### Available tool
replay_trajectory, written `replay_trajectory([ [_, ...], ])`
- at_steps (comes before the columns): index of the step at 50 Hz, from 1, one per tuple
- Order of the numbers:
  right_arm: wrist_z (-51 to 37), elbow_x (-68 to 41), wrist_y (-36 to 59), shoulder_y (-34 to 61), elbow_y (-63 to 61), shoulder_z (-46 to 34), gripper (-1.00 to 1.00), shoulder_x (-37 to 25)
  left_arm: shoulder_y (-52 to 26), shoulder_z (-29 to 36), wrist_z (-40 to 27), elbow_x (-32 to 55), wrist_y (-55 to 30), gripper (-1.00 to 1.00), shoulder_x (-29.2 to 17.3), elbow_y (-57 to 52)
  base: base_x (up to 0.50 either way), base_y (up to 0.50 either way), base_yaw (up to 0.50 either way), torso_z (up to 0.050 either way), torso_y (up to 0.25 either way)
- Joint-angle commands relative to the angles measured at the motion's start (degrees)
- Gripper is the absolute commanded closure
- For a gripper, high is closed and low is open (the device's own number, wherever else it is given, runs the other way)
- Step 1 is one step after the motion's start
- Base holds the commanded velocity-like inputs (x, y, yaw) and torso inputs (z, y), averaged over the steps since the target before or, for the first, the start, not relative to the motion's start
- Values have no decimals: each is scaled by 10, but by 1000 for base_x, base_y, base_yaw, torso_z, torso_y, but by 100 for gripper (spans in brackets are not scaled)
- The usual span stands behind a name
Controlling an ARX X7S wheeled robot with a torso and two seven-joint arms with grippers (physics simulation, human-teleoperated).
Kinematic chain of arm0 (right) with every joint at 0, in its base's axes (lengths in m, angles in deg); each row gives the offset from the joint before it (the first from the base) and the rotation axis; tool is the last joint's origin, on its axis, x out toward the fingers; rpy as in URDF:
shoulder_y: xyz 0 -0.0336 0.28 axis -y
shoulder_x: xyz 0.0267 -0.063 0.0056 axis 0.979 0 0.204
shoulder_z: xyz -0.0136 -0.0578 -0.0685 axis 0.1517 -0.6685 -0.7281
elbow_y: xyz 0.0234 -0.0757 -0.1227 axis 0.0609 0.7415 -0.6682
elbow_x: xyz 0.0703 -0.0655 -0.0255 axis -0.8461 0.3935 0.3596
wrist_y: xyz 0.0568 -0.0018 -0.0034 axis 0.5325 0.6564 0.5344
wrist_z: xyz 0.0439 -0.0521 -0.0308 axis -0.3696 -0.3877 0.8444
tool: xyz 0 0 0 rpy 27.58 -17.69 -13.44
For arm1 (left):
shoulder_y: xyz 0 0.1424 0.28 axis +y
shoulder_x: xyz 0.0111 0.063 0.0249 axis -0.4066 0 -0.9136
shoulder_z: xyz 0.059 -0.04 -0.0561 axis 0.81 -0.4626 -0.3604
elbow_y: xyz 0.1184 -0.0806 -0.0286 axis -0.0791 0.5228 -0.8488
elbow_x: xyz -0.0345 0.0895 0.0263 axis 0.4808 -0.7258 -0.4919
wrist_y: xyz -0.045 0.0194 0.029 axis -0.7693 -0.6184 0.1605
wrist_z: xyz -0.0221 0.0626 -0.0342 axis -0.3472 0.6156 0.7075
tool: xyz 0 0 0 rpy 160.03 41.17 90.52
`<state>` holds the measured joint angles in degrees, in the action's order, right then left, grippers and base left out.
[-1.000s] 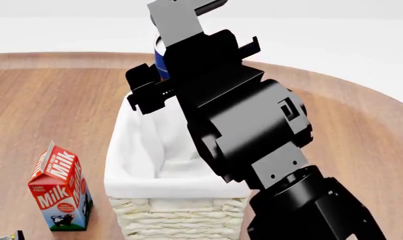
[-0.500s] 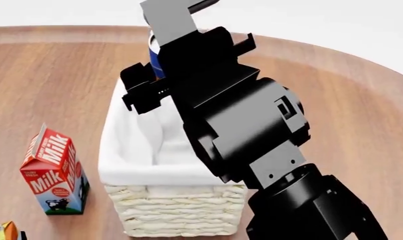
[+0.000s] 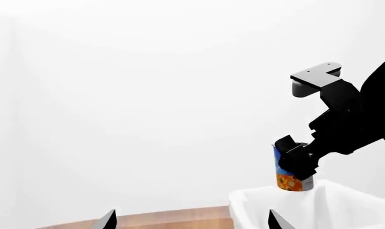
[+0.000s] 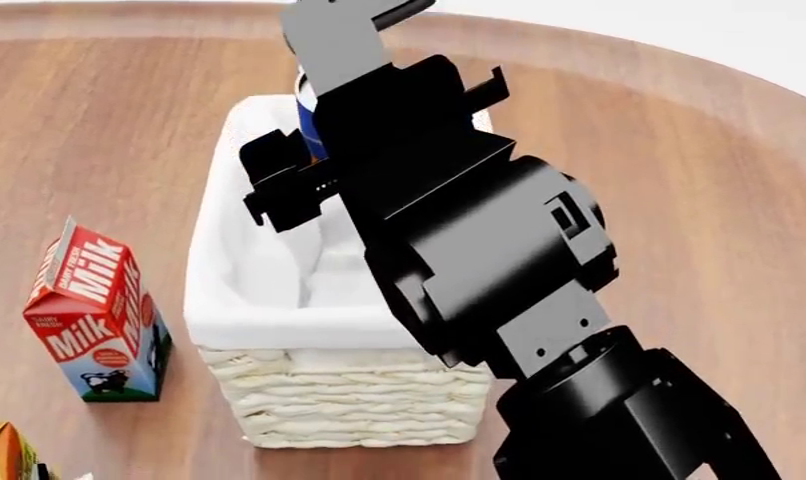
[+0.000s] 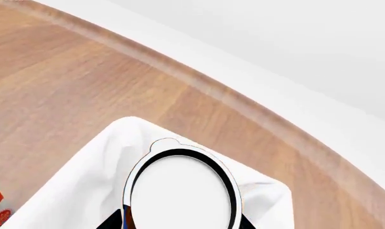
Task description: Pick up the alphabet soup, and put it in the basket.
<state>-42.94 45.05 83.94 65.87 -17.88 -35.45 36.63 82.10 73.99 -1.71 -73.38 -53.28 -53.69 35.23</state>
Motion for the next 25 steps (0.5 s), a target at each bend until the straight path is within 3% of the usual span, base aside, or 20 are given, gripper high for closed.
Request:
replay_trajectory([
  [1, 6, 15, -4, 5, 0, -4, 100, 0, 0, 2, -1, -3, -1, -100, -1, 0, 0, 0, 0, 0, -88],
  [25, 4, 8, -10, 5, 3, -14, 100, -1, -2, 2, -5, -8, -3, -100, -2, 0, 0, 0, 0, 0, -87],
])
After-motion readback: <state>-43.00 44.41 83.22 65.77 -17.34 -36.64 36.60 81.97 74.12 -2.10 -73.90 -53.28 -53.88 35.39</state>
